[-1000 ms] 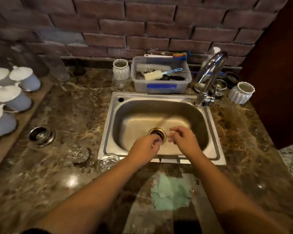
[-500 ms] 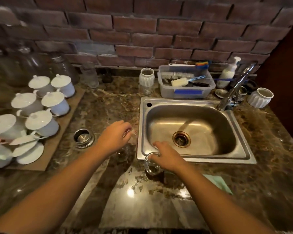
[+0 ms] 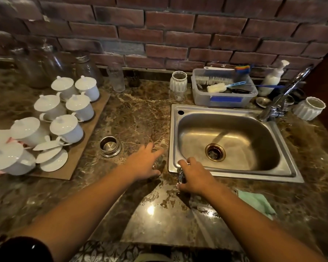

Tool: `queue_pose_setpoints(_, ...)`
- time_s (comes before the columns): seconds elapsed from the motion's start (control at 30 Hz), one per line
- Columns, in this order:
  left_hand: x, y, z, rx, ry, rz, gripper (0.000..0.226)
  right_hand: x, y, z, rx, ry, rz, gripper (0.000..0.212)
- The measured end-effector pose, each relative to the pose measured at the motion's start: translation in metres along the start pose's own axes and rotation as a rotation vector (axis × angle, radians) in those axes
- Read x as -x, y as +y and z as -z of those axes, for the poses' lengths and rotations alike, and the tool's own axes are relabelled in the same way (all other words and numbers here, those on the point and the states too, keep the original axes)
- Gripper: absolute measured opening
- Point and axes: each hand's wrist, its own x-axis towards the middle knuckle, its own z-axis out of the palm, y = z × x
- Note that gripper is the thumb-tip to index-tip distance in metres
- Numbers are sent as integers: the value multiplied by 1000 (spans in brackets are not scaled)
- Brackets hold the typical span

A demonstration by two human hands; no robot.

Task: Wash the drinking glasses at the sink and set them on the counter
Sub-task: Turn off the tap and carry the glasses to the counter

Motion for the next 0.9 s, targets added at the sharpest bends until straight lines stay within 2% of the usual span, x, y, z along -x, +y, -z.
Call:
queue_pose_setpoints(0.3,-11,2,-3,-132,-50,-22,87,4,-1,-5,25,27,-19,71)
queue_pose_setpoints(0.43,-14,5,1,-92,-76,-6,80,7,1,0,-20,21,-25,65)
queue_pose_setpoints(0.57,-15,12,12,-58,-92,-1,75,15,13,18,-86,33,-48,72)
queue_pose_setpoints(0.67,-17,19,30,-33,-77,1,74,19,25,39,-61,26,-44,78)
queue_pose_setpoints(0.9,-10,31,70,28,38,23,68,25,48,92,-45,100,-60,72)
